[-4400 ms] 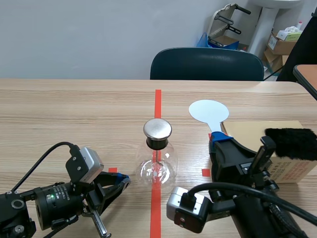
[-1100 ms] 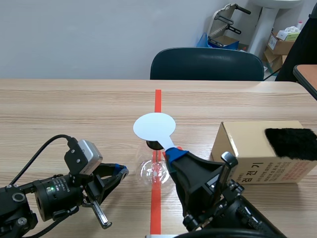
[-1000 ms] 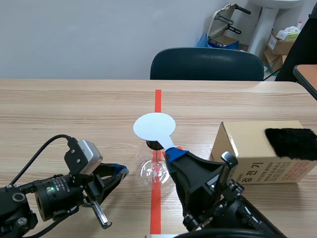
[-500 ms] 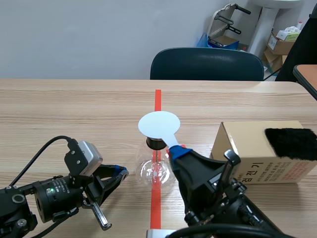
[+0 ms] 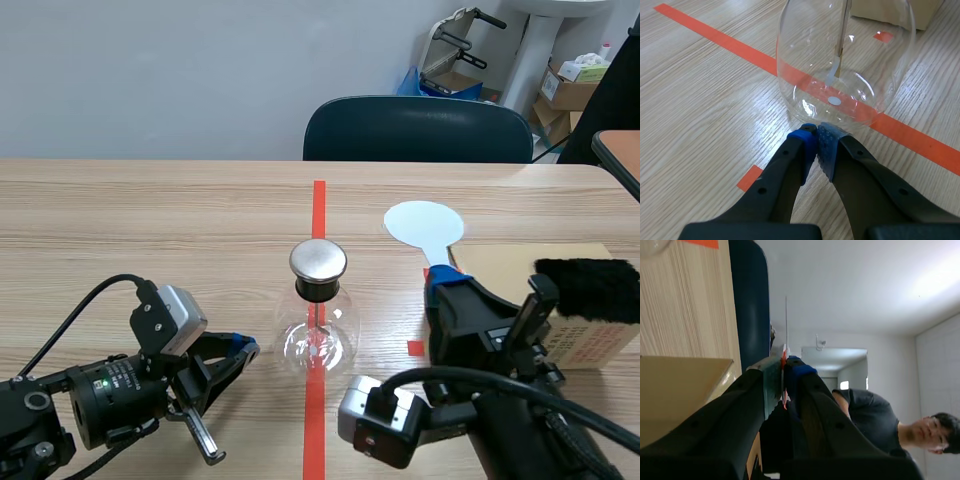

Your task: Do the electroscope experiment

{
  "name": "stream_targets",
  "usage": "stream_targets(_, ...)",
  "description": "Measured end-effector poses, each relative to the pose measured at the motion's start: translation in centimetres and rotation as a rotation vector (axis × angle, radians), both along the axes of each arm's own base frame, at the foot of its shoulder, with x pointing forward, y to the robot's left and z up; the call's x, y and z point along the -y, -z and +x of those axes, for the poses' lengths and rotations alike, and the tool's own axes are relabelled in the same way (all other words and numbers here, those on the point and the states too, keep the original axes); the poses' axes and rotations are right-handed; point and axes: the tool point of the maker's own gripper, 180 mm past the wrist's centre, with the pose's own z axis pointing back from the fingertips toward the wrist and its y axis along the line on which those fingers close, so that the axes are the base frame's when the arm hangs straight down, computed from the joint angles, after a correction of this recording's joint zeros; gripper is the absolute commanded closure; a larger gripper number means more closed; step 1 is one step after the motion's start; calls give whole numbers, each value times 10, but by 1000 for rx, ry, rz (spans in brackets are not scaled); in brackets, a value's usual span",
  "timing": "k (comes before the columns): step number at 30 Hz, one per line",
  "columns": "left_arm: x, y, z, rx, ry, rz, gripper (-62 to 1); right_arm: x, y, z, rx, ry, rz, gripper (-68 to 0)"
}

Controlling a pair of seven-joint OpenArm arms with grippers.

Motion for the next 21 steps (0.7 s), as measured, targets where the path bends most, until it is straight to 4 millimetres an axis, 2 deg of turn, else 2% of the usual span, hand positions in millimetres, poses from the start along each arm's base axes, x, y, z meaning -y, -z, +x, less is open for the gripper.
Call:
stream_targets(7,0,0,0,0,0,0,-36,19,-1,5,2,108,3,-15)
stream_targets(13,0,0,0,0,0,0,-36,21,-1,5,3,118,3,-15)
stream_targets(21,0,0,0,0,0,0,-36,-3,0,-1,-1,-19,-1,-15)
